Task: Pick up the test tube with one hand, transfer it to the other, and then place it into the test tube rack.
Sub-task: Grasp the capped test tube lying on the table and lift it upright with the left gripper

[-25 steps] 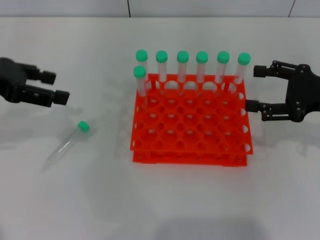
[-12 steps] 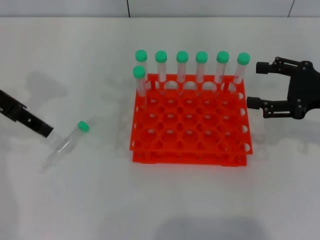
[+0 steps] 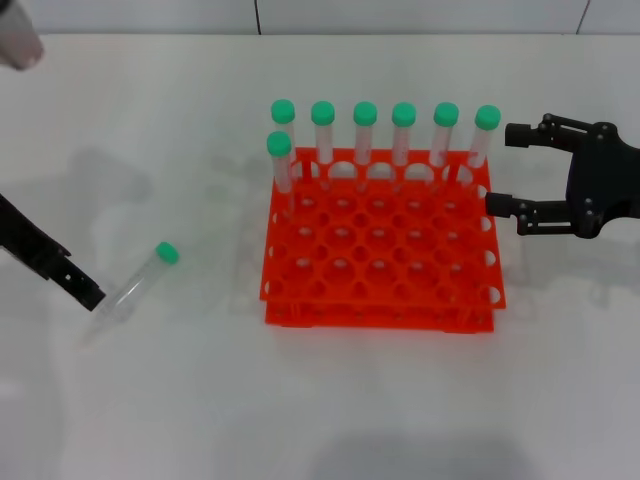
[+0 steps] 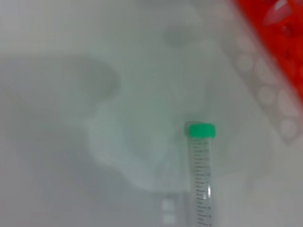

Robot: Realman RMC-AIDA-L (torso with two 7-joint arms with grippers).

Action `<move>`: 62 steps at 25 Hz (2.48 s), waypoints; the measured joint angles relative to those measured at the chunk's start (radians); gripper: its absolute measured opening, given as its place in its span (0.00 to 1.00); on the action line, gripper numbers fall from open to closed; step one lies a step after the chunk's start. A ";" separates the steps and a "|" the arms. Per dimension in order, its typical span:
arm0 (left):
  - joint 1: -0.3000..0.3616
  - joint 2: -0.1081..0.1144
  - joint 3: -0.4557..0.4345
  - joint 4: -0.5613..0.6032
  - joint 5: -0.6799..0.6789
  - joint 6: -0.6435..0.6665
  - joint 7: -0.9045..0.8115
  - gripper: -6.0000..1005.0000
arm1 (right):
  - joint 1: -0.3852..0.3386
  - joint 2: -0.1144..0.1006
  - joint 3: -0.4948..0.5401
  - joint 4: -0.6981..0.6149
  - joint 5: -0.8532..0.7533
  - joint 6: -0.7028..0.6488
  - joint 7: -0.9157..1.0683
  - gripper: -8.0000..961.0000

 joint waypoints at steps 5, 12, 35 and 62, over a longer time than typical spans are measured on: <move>-0.003 -0.027 0.026 -0.033 0.028 -0.057 0.001 0.75 | 0.000 0.007 0.000 0.000 0.000 0.010 -0.001 0.90; -0.005 -0.048 0.030 -0.067 0.051 -0.101 0.001 0.73 | 0.002 0.013 0.000 0.000 -0.003 0.027 -0.001 0.90; -0.031 -0.072 0.093 -0.140 0.056 -0.172 0.003 0.55 | 0.002 0.026 0.000 0.006 -0.008 0.064 -0.001 0.90; -0.043 -0.085 0.099 -0.180 0.055 -0.177 -0.001 0.30 | -0.001 0.032 0.000 -0.001 -0.005 0.063 -0.001 0.89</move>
